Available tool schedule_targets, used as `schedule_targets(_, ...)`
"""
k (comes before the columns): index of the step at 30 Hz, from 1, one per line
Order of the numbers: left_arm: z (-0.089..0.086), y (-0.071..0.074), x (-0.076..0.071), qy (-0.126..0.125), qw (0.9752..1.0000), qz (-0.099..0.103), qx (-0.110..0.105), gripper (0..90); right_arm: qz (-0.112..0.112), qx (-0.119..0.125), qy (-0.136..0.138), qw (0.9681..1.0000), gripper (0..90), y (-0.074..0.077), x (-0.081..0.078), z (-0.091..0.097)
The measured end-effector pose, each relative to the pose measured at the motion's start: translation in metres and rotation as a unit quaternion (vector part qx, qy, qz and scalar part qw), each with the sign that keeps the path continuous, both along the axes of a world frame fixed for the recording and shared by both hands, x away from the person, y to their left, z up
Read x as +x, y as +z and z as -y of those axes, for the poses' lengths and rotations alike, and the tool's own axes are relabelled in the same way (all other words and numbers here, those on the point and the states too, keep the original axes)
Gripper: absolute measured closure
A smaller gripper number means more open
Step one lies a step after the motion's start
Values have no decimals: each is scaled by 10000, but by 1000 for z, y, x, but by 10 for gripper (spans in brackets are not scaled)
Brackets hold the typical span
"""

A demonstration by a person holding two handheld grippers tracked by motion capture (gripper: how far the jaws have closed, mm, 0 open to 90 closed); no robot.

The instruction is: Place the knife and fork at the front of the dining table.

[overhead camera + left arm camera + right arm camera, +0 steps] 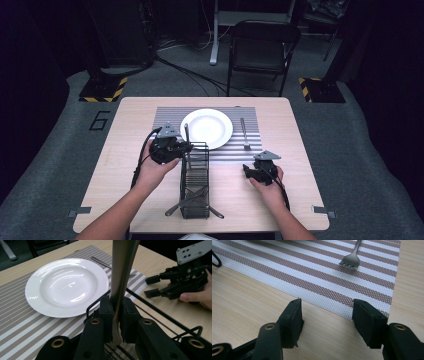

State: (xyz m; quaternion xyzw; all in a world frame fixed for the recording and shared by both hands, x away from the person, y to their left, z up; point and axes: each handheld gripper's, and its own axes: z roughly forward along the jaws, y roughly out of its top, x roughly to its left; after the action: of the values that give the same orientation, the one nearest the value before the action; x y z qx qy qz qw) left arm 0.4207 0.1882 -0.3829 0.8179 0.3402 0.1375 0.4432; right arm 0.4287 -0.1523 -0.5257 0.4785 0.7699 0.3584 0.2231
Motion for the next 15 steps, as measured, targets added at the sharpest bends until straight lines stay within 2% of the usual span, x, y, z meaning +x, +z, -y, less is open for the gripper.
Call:
schedule_targets(2, 1, 6, 0, -16, 10000, -14, 1, 811, 1, 1, 0, 10000, 408, 0, 0, 0)
schedule_targets(5, 3, 18, -2, -28, 9999, 39, 147, 811, -1, 0, 1, 10000, 408, 0, 0, 0)
schedule_targets(11, 3, 38, -2, -36, 9997, 66, 218, 811, -1, -1, 1, 10000, 408, 0, 0, 0)
schedule_targets(15, 0, 51, 0, -19, 9999, 49, 101, 810, -1, 0, 0, 10000, 407, 0, 0, 0)
